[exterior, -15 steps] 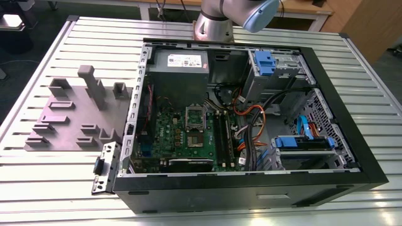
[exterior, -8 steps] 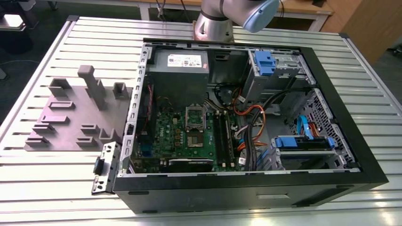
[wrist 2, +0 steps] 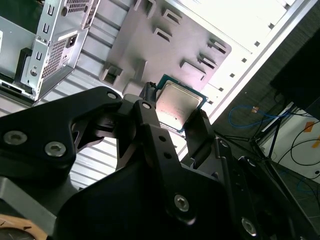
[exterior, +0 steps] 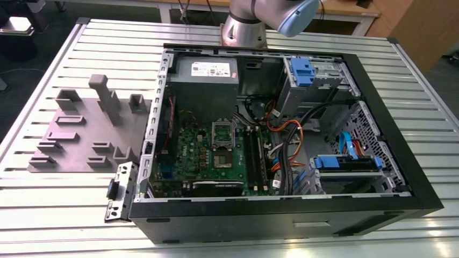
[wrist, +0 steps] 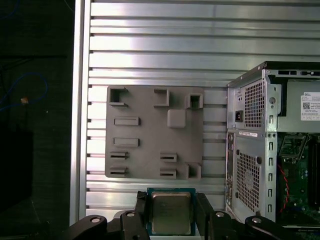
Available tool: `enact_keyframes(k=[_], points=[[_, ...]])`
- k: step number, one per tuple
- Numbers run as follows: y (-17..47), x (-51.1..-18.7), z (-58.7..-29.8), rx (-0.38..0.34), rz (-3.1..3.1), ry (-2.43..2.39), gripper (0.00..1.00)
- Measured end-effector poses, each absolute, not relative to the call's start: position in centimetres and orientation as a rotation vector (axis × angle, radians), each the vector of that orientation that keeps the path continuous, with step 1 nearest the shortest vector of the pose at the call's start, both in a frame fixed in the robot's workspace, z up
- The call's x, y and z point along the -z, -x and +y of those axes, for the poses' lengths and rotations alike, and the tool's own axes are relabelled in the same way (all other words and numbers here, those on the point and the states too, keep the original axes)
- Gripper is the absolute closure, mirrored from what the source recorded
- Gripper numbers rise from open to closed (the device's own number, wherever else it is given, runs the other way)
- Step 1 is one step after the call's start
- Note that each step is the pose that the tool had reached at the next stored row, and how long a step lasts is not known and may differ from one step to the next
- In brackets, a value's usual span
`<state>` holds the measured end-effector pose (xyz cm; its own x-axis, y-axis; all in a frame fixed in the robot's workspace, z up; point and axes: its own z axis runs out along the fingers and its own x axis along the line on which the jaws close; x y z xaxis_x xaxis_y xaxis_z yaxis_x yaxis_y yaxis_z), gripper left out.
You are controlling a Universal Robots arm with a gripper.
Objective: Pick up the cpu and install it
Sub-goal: 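Pick up the cpu and move it towards the insertion slot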
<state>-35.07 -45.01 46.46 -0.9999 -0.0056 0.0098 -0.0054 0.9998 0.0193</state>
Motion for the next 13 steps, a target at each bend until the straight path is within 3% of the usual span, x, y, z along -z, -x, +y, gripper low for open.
enact_keyframes(k=[13], points=[[35.06,-46.44,-45.34,0.03,-3.131,-0.009,0.53]])
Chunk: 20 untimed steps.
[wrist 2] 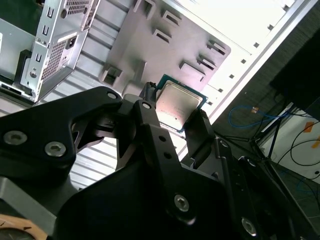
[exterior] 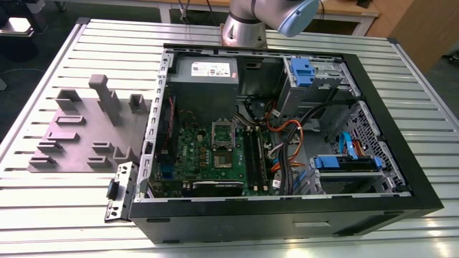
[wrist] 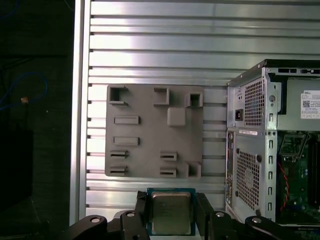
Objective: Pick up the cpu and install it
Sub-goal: 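Pick up the cpu and move it towards the insertion slot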
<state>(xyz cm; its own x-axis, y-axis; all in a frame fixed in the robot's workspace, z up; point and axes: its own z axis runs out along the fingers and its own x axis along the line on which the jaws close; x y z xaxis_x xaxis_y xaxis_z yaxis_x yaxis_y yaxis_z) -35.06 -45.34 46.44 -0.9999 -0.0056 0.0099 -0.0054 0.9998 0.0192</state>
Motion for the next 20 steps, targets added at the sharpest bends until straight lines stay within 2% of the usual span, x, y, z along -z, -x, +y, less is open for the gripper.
enact_keyframes(k=[20], points=[[33.8,-46.2,-45.6,0.03,-3.131,-0.009,0.53]])
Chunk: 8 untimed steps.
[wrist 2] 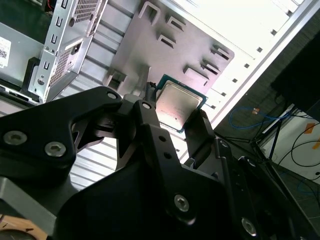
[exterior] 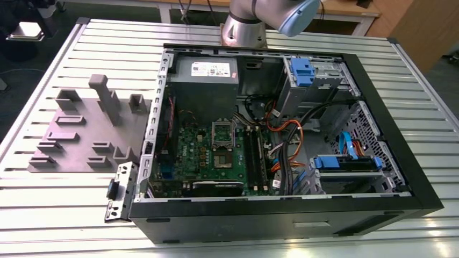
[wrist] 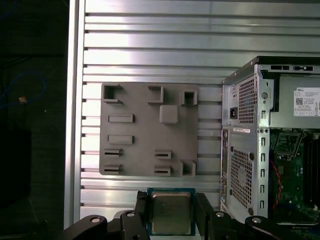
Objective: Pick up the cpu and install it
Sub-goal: 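Pick up the cpu and move it towards the insertion slot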
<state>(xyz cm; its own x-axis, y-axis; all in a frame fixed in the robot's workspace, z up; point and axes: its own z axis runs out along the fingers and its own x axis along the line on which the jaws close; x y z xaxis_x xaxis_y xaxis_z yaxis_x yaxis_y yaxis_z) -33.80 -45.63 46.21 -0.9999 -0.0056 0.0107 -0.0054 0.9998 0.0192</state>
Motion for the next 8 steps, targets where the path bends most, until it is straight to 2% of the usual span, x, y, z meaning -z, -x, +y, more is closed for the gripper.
enact_keyframes(k=[8], points=[[33.8,-46.19,-46.54,0.03,-3.131,-0.009,0.53]])
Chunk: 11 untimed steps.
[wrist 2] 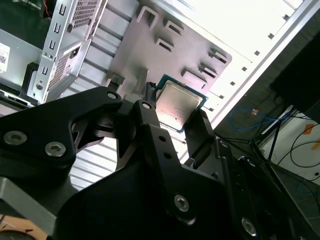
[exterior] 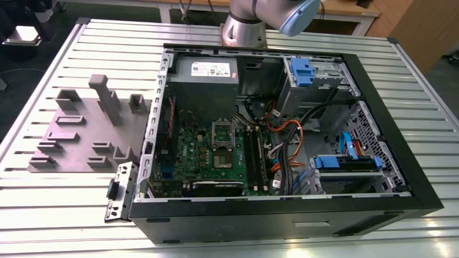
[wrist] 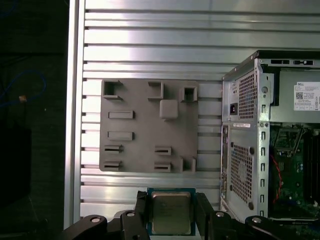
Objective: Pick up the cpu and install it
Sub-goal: 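Pick up the cpu and move it towards the insertion slot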
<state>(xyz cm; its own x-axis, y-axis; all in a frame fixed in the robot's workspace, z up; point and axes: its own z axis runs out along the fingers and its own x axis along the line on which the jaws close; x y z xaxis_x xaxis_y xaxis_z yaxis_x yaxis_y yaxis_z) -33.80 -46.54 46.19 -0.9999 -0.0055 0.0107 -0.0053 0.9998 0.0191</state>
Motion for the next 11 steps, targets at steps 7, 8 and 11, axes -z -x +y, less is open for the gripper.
enact_keyframes(k=[7,8,11], points=[[33.2,-46.1,-46.8,0.03,-3.129,-0.008,0.53],[33.0,-46.1,-46.8,0.03,-3.129,-0.008,0.53],[32.6,-46.1,-46.9,0.03,-3.128,-0.008,0.53]])
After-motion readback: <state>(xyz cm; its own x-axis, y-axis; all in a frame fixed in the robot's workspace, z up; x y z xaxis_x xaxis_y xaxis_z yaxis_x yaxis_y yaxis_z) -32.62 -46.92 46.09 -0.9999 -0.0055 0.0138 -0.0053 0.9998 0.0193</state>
